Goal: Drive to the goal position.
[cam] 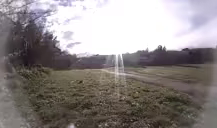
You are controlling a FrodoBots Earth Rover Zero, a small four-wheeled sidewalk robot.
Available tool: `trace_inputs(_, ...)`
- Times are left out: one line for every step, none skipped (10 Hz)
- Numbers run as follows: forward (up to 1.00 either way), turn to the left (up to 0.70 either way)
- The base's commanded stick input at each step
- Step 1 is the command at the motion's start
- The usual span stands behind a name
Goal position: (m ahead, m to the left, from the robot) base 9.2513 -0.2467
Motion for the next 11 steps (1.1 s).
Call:
trace_inputs(0.05,0.00)
trace_inputs(0.05,0.00)
trace_inputs(0.04,0.00)
trace_inputs(0.05,0.00)
trace_inputs(0.05,0.00)
trace_inputs(0.05,0.00)
trace_inputs(0.05,0.00)
trace_inputs(0.05,0.00)
trace_inputs(0.05,0.00)
trace_inputs(0.04,0.00)
trace_inputs(0.05,0.00)
